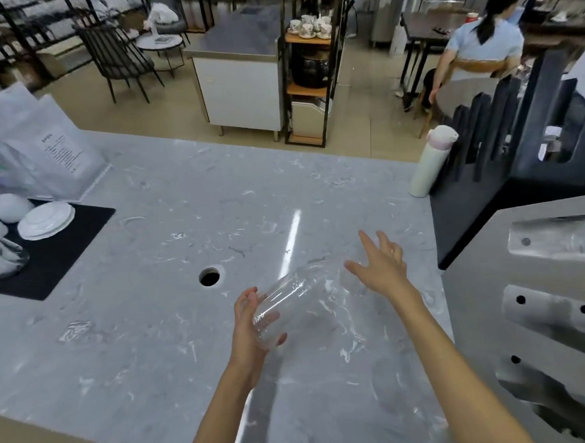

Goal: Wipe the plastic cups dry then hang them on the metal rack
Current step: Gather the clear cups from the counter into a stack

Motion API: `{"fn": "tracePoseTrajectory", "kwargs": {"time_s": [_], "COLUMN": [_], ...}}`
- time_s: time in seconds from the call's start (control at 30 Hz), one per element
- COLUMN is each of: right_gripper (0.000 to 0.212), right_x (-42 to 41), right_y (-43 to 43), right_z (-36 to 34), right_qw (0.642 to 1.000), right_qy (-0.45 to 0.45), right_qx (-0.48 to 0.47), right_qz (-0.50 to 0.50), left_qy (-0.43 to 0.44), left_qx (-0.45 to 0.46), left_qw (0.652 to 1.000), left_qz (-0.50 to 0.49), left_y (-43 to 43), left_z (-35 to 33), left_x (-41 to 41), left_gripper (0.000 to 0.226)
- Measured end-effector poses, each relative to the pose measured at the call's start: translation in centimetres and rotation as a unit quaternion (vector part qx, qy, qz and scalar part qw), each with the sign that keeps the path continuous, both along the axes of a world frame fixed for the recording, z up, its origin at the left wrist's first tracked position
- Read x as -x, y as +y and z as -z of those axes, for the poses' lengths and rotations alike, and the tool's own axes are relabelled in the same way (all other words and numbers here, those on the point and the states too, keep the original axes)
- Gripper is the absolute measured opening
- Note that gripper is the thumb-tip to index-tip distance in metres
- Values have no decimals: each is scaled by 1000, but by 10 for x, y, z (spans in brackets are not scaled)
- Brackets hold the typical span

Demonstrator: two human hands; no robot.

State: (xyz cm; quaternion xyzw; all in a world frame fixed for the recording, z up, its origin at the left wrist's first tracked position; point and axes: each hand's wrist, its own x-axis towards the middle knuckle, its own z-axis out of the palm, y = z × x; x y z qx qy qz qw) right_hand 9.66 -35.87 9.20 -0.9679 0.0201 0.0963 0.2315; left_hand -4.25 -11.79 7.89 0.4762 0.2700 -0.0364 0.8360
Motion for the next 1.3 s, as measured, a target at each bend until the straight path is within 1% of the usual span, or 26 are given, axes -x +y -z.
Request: {"fn": "tracePoseTrajectory", "kwargs": {"time_s": [0.03, 0.07, 0.17, 0.2, 0.27, 0.3, 0.33, 0.4, 0.5, 0.57, 0.67, 0.73, 0.8, 0.83, 0.9, 0.93, 0.97, 1.03, 1.07, 1.1, 1.13, 1.23, 1.27, 1.3], "right_gripper": [78, 77, 73, 71, 64, 60, 57, 58, 65, 67, 65, 69, 71, 68, 57, 54, 54, 60, 64, 67, 68, 66, 65, 64], "right_x": [-3, -3, 17, 27, 52, 65, 80, 110, 142, 158, 182, 194, 199, 201, 202, 201, 199, 199, 201, 204, 206, 213, 214, 215], "right_y": [-4, -7, -16, -19, -24, -26, -27, -24, -9, 3, 16, 13, 1, -6, -18, -24, -30, -43, -47, -49, -49, -43, -41, -40], "right_z": [10, 20, 31, 27, 10, 2, -4, -16, -25, -26, -25, -28, -33, -34, -34, -31, -25, -6, 5, 14, 20, 28, 27, 24], "right_qw": [999, 998, 982, 965, 907, 884, 867, 851, 845, 855, 868, 877, 886, 887, 897, 913, 936, 986, 996, 997, 996, 985, 975, 956], "right_qy": [21, 15, -39, -47, -61, -63, -55, -29, -3, 4, 17, 34, 63, 67, 38, 11, -10, -2, 19, 34, 31, -32, -52, -71], "right_qx": [-25, -63, -183, -251, -395, -439, -470, -507, -524, -510, -490, -477, -459, -456, -440, -408, -348, -160, -83, -55, -70, -150, -184, -236], "right_qz": [-8, -11, 27, 59, 130, 151, 156, 133, 109, 97, 75, 54, 2, -19, -7, 21, 47, 45, 35, 34, 38, 72, 108, 160], "left_qy": [5, 9, 15, 17, 19, 17, 11, -10, -43, -53, -56, -57, -56, -56, -58, -56, -50, -35, -29, -26, -24, -17, -16, -16], "left_qx": [-7, -14, -28, -30, -39, -46, -54, -72, -121, -149, -164, -146, -107, -92, -89, -89, -85, -76, -79, -85, -92, -109, -115, -122], "left_qw": [1000, 1000, 1000, 999, 999, 999, 998, 997, 988, 981, 971, 972, 979, 982, 984, 986, 988, 991, 992, 991, 990, 988, 987, 986], "left_qz": [1, 0, -2, -1, 2, 5, 12, 38, 86, 117, 164, 174, 166, 158, 140, 130, 120, 102, 97, 97, 100, 106, 108, 109], "left_y": [1, 2, 5, 6, 7, 6, 5, -2, -18, -31, -46, -48, -44, -42, -39, -38, -37, -33, -31, -28, -25, -19, -17, -16], "left_z": [-1, -3, -6, -7, -8, -7, -8, -12, -23, -29, -37, -39, -38, -38, -37, -37, -36, -35, -34, -34, -35, -36, -36, -36], "left_x": [3, 7, 17, 20, 27, 30, 34, 39, 44, 46, 51, 53, 55, 55, 57, 58, 59, 62, 65, 67, 70, 76, 78, 79], "left_gripper": [22, 25, 33, 34, 34, 34, 34, 35, 44, 55, 61, 55, 41, 36, 29, 28, 27, 27, 26, 24, 23, 23, 23, 24]}}
